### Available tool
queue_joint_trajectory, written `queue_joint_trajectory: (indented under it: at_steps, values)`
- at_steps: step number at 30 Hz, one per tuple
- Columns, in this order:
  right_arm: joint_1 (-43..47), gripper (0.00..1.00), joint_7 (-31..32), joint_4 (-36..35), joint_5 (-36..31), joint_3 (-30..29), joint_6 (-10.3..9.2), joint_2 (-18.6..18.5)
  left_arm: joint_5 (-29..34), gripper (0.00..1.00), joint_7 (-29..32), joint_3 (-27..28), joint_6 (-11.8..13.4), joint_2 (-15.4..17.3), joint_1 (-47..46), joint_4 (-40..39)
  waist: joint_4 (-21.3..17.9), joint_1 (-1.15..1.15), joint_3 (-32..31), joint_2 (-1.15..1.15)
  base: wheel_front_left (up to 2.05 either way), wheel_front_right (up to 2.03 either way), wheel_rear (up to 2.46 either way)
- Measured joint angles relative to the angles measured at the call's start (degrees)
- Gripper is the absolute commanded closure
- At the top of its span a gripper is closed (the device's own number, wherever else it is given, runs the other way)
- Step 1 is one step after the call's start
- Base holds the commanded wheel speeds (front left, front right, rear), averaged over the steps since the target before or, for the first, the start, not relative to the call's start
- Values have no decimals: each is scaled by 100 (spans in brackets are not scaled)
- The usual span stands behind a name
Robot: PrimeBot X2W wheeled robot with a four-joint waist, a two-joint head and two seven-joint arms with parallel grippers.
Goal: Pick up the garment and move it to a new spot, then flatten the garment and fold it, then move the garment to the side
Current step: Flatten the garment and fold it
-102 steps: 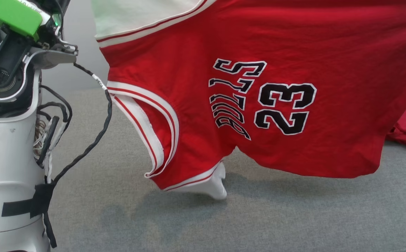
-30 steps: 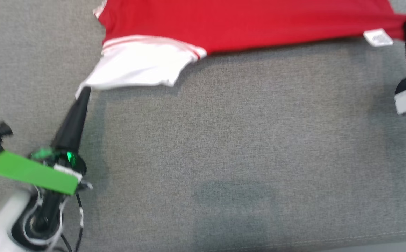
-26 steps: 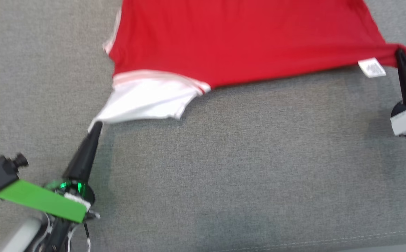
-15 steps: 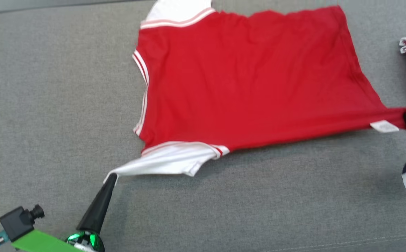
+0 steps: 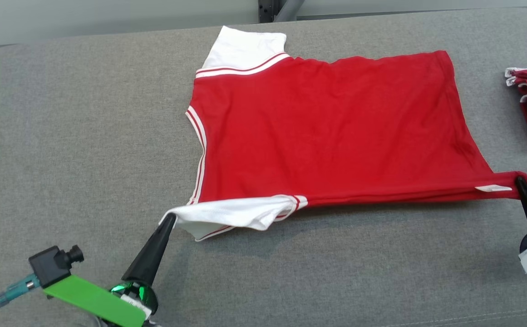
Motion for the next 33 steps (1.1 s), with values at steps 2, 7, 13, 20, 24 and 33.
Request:
queue_joint_trajectory:
  at_steps: [2,7,13,20,24,33]
  values:
    - [-148,100,33,83,1,94,0,1,34,100,7,-23,0,-99,-138,130,3,0,19,0,0,0,0]
    - [-811,100,121,494,94,458,-1,54,131,100,108,-108,0,-490,-845,700,9,0,168,0,0,0,0]
    - [-1630,100,132,893,204,801,-1,47,320,100,44,-58,0,-773,-1666,1225,35,0,467,0,0,0,0]
    - [-2320,56,65,1332,327,1207,-1,136,349,9,76,-138,0,-867,-2203,1564,46,0,849,0,0,0,0]
    - [-2594,0,12,1528,361,1369,-1,194,355,0,93,-227,0,-880,-2371,1691,49,0,1038,0,0,0,0]
    - [-2491,0,-44,1098,300,738,-1,226,458,0,-151,-396,0,-765,-2265,1658,1,0,964,0,0,0,0]
